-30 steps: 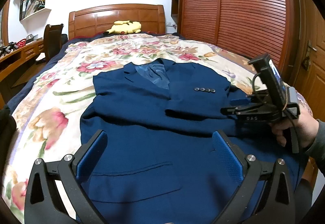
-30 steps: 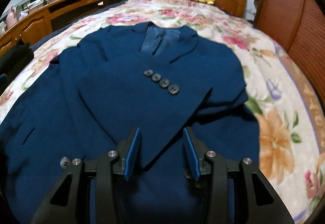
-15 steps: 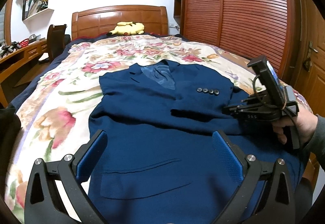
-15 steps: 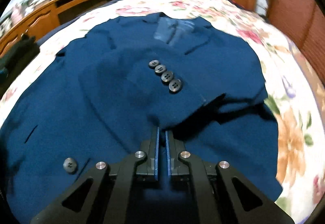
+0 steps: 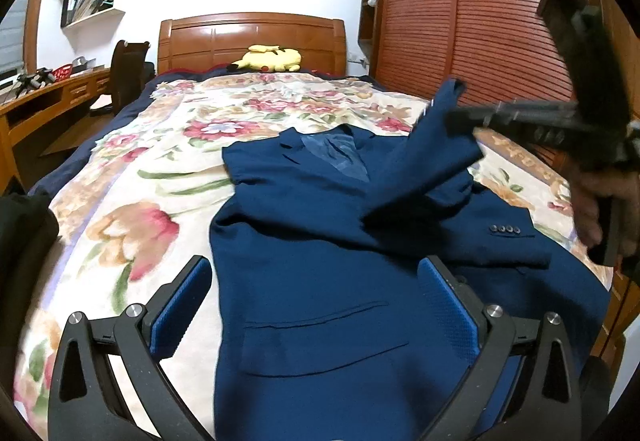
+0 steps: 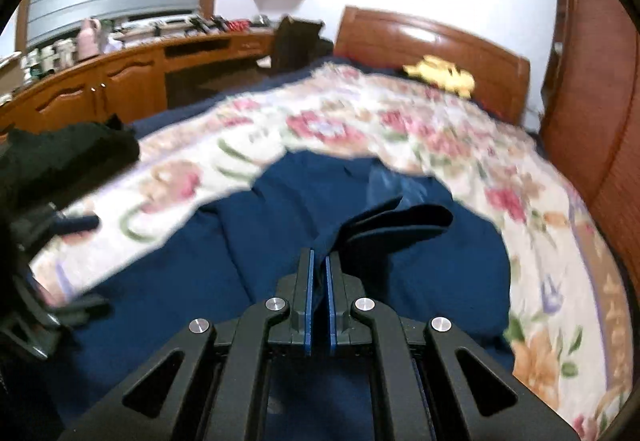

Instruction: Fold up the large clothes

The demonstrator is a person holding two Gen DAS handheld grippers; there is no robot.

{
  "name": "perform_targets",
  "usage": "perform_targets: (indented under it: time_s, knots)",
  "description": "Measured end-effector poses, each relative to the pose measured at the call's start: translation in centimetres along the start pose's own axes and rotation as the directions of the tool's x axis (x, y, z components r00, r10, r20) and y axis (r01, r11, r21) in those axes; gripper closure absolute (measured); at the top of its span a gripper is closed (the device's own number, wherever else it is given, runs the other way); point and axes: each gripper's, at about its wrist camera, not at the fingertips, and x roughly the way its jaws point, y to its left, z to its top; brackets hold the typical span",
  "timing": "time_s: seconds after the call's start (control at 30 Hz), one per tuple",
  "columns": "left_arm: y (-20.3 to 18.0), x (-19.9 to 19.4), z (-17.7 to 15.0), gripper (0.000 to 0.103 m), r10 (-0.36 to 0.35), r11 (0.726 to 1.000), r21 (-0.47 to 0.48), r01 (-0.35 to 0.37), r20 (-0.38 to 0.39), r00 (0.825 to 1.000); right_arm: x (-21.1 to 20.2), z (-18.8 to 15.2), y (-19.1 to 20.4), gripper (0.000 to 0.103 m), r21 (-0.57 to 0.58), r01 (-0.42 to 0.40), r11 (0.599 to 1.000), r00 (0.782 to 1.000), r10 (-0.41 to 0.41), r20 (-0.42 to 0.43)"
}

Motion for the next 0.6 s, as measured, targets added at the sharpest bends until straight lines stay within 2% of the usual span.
perform_targets:
  time_s: [0.13, 0.2, 0.43, 0.6]
  knots:
    - [0.6, -0.2, -0.1, 0.0, 0.024, 1.0, 0.005, -0.024, 0.004, 1.0, -2.1, 1.5, 2.0, 0.098, -0.024, -0.034, 0.999, 0.998, 0.035, 0.046]
    - [1.0, -0.2, -0.2, 0.0, 0.033, 0.999, 0.003, -0.033, 0.005, 0.999, -3.1, 1.2, 2.7, 0.098, -0.027, -0.05, 0.998, 0.997, 0.052, 0.05]
    - [2.1, -0.6, -0.2, 0.0, 0.037, 0.999, -0.022, -0.036, 0.01, 0.999, -4.1, -0.9, 3.7, 0.098, -0.015, -0.068, 0.998, 0.997, 0.069, 0.044]
    - [2.0, -0.6, -0.3, 0.0, 0.035, 0.999, -0.021, -0.035, 0.009, 0.999, -4.7, -3.4, 4.5, 0.098, 0.014, -0.099, 0.995, 0.995, 0.099, -0.008]
